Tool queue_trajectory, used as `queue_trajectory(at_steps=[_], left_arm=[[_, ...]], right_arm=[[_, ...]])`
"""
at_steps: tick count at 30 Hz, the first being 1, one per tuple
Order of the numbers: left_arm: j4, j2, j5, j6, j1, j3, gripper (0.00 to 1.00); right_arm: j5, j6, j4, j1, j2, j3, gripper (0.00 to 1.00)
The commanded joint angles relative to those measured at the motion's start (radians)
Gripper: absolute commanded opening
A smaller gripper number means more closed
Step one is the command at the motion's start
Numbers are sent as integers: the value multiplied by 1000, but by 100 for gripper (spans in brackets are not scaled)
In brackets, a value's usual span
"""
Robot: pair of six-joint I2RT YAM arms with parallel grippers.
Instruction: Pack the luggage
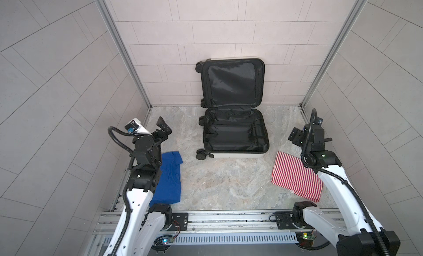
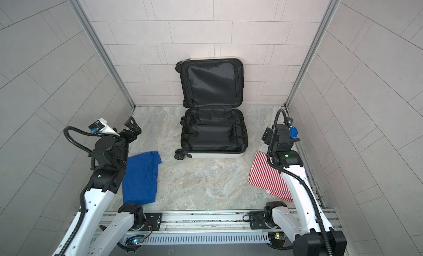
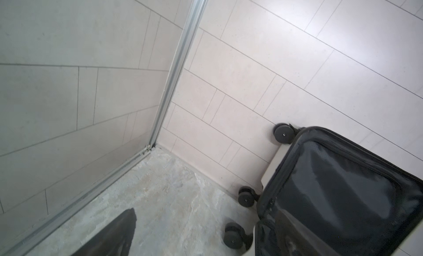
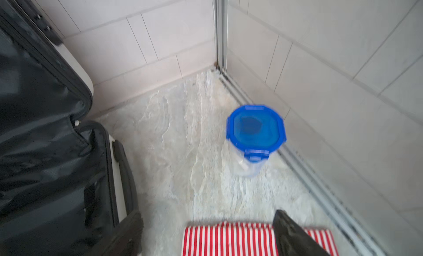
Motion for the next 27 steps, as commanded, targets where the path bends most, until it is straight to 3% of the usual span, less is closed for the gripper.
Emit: queue_trajectory(at_steps=[1, 5, 11, 13, 16, 23, 27], left_arm=[[-237, -85, 78, -107, -1, -3, 100], [-299, -160, 258, -70, -1, -26, 100], [-341, -175, 463, -219, -13, -95, 100], [-338, -161, 504, -271, -44, -121, 94], [-335, -136, 427, -279, -188, -152, 91], [-314, 48, 99, -279, -626, -121, 90], [-276, 204, 17, -274, -774, -67, 88]], right_arm=[[-109, 53, -253, -4, -36, -10, 85], [-193, 88, -239, -4, -89, -114, 85], [-229, 155, -219, 0, -109, -236, 86], [-235, 173, -205, 10, -96, -260, 86], [-221, 188, -180, 46, -58, -297, 85], [-203, 185, -176, 132, 91, -272, 85], [-180, 202, -155, 184, 161, -233, 85]])
